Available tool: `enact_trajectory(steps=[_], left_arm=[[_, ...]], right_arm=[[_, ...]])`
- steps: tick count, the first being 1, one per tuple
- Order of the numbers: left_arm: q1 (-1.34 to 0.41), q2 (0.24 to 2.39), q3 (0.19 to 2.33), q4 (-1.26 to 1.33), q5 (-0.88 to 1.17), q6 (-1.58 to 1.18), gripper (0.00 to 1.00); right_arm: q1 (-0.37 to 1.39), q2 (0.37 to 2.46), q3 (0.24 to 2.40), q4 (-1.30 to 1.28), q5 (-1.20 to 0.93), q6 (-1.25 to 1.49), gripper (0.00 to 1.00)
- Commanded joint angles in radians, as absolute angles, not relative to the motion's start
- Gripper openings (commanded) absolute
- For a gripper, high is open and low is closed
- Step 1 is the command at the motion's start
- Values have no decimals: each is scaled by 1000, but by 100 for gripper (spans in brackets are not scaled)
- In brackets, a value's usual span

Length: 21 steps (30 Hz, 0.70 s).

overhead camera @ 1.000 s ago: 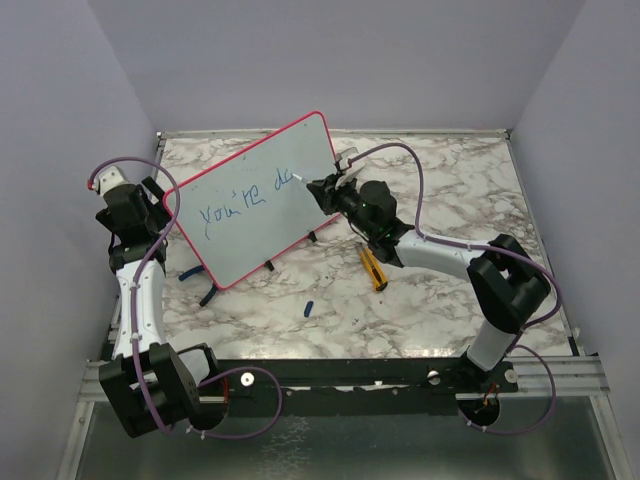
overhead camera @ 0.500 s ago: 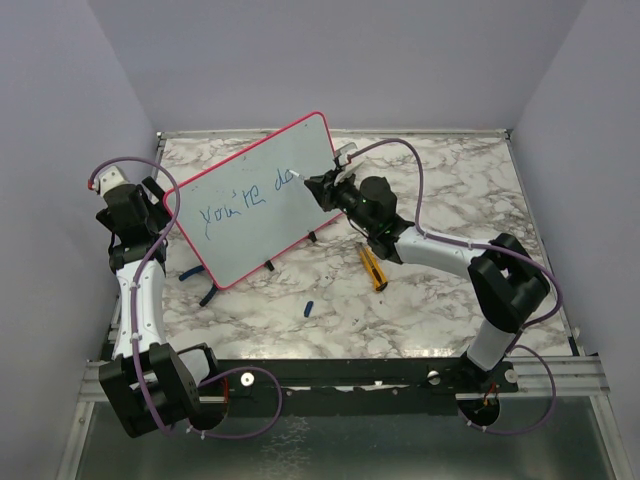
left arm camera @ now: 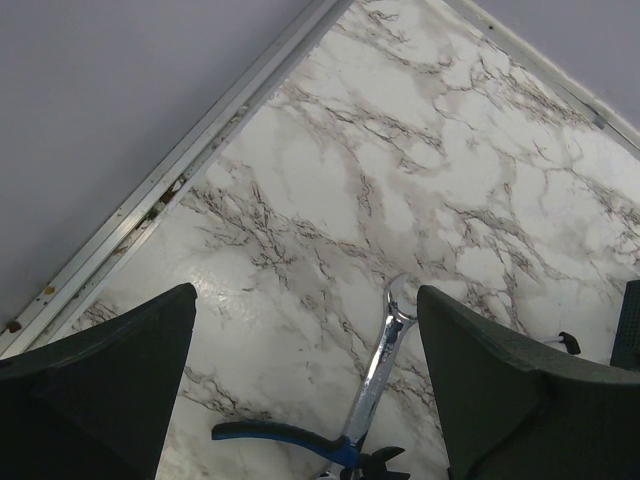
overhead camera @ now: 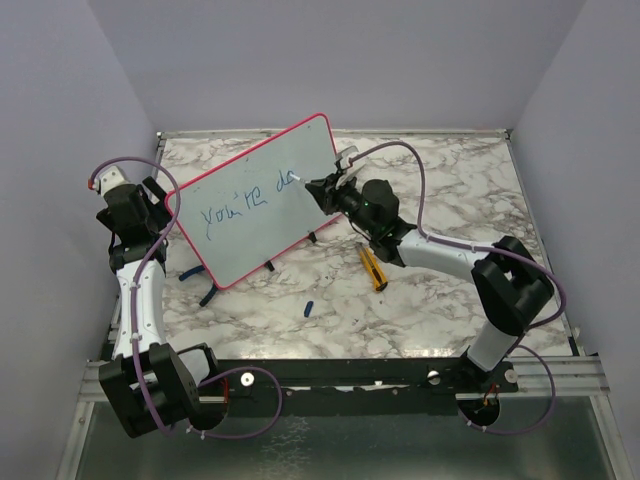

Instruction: Write a sentence on the whiteboard

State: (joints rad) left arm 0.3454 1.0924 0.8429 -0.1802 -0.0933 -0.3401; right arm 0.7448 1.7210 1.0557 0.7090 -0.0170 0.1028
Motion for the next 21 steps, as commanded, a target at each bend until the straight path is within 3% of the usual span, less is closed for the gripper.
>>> enact_trajectory(steps=[1,21], left_arm=[[345,1085,838,-161,-69,-341,92],[341,1084,834,-161,-72,-338,92]], right_arm=[[750,1666,1022,723,59,84,0],[748,1684,1039,738,104,65,0]])
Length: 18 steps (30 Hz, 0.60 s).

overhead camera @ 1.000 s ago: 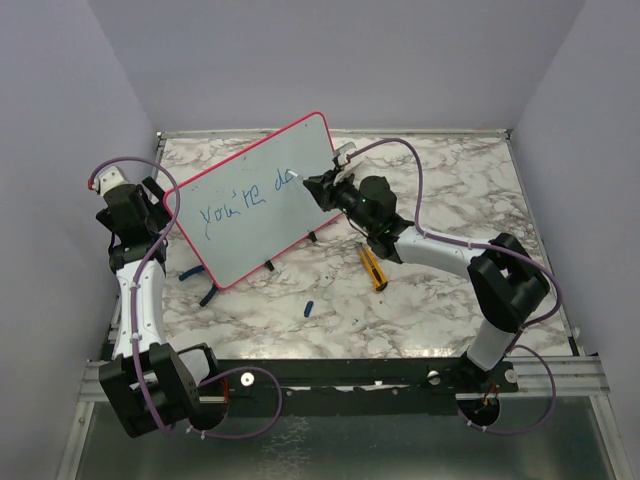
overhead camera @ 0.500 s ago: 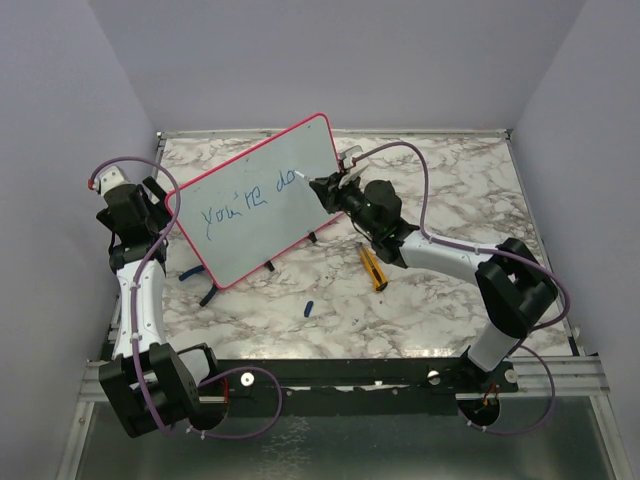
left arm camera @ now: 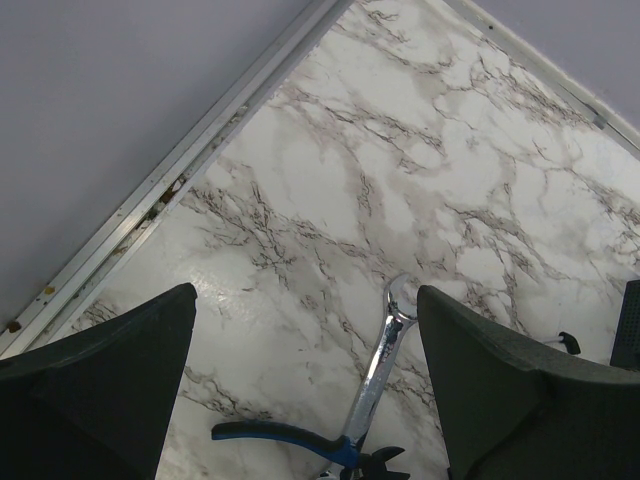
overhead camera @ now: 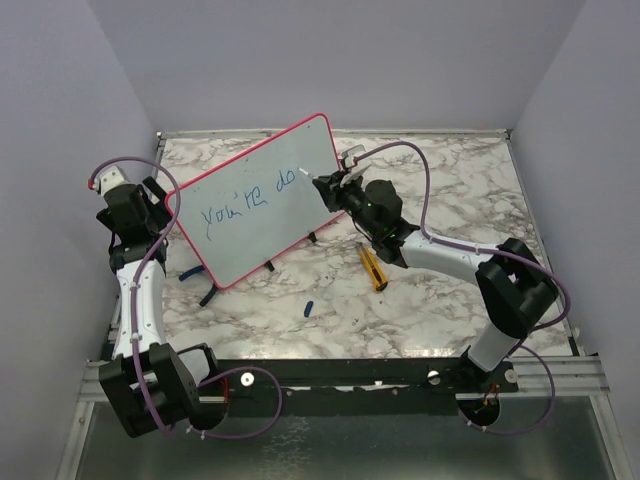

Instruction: Write a sentence on the whiteboard

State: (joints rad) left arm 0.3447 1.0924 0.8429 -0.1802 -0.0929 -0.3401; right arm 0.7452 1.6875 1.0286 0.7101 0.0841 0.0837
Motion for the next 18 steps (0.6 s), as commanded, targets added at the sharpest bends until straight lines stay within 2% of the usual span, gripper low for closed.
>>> enact_trajectory(steps=[1,18], left_arm=[[340,1084,834,-160,-72,-338,92],[338,1083,834,-160,-71,-338,92]], right_arm=[[748,1688,1043,737,104,65,0],[748,1719,1023,718,114,68,0]])
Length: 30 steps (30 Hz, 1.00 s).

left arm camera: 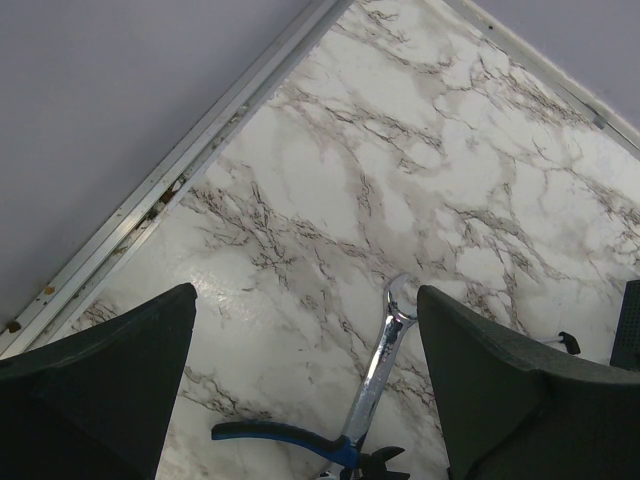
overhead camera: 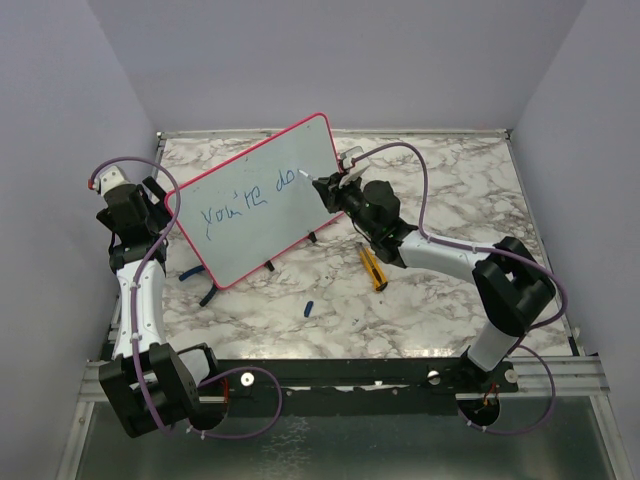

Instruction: Write a sentence on the whiteboard

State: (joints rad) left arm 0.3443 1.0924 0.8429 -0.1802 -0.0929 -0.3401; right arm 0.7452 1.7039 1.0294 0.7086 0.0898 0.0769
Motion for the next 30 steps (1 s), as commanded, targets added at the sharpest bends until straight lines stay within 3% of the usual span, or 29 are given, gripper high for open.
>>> enact_trajectory(steps=[1,30], left_arm=[[337,1083,834,-161,-71,-337,92],[335,1081,836,-161,-69,-340,92]], right_arm=[[749,1717,1019,717,112,71,0],[748,1640,1018,741,59,89,0]])
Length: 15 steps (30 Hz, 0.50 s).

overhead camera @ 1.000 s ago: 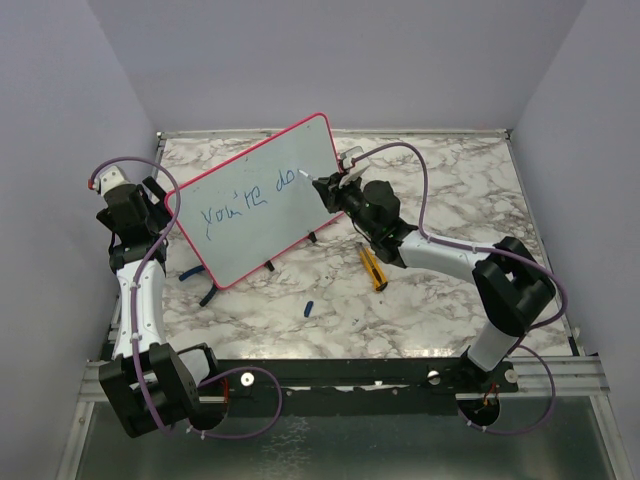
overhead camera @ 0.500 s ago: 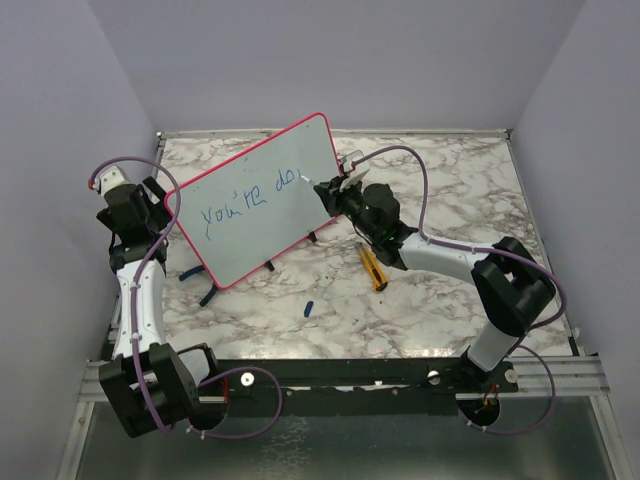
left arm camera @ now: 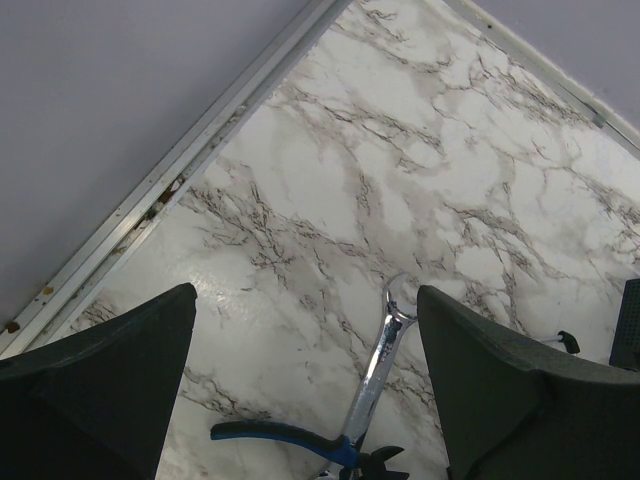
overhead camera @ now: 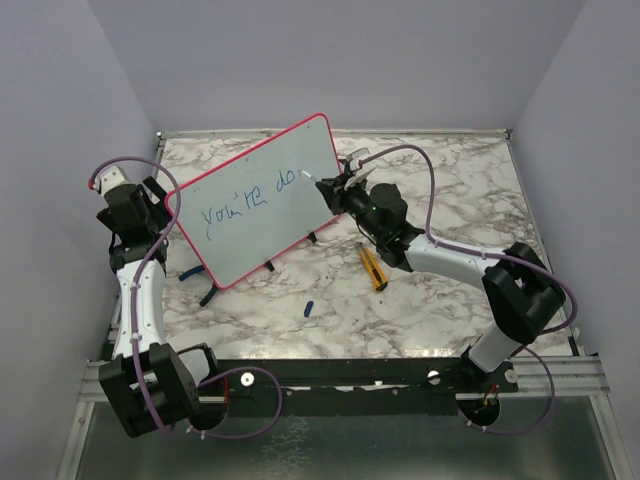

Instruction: Write a sentence on the whiteboard

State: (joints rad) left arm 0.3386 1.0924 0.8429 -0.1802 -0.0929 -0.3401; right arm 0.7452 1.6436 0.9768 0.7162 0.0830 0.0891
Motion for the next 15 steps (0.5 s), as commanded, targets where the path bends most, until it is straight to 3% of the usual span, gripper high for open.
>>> enact_trajectory(steps=[1,15], left_arm=[[334,1081,836,-161,-69,-339,92],[334,1083,836,-160,-69,-340,92]], right_arm=[[748,1647,1026,740,61,85,0],[748,1699,1071,737,62,78,0]])
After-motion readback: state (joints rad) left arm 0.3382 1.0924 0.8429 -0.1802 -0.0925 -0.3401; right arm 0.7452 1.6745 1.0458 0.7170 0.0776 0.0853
